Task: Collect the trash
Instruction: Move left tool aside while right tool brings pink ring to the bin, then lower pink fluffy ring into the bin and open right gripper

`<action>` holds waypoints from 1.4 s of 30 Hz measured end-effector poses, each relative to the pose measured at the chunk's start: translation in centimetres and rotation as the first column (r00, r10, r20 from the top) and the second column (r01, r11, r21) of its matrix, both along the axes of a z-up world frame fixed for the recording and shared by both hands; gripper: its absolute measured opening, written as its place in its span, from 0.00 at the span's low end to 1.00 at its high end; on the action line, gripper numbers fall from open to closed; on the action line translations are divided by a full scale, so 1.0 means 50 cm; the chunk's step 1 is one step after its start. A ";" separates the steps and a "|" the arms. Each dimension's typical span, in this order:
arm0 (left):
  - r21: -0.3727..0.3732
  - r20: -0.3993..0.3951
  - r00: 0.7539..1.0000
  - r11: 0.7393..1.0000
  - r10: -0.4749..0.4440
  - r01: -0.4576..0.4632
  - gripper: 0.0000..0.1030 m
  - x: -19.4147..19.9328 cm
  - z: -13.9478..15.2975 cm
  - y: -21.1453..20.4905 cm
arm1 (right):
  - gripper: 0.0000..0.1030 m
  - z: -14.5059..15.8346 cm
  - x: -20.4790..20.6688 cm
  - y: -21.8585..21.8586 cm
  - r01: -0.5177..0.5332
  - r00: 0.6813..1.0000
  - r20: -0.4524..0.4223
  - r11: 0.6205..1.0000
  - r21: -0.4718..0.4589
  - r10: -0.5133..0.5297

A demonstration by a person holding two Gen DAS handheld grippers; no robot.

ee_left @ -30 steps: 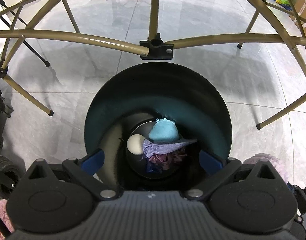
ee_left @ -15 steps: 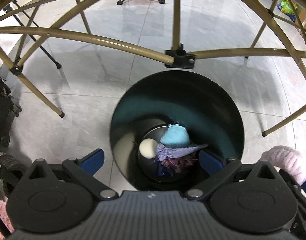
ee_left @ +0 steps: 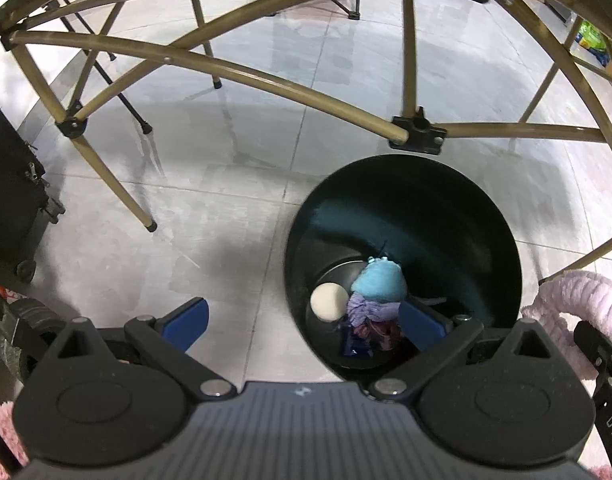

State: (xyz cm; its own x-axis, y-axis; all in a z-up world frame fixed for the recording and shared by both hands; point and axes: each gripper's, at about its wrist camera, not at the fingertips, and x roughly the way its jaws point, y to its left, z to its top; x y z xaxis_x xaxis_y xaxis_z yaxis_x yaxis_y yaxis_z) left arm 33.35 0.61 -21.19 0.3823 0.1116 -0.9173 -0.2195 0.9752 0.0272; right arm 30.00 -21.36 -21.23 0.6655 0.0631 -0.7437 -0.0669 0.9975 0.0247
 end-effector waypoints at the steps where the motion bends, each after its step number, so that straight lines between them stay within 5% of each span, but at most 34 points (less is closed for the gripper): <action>1: 0.002 0.000 1.000 1.000 0.004 -0.004 1.00 -0.002 0.000 0.005 | 0.30 0.000 0.001 0.005 -0.005 1.000 0.001 1.000 0.001 0.005; 29: 0.011 0.006 0.993 0.993 0.120 -0.120 1.00 -0.051 0.007 0.159 | 0.30 -0.003 0.043 0.180 -0.160 0.986 -0.033 0.986 0.037 0.161; 42: 0.022 -0.024 0.983 0.983 0.183 -0.182 1.00 -0.074 -0.017 0.235 | 0.31 -0.064 0.089 0.245 -0.165 0.975 -0.141 0.985 0.043 0.170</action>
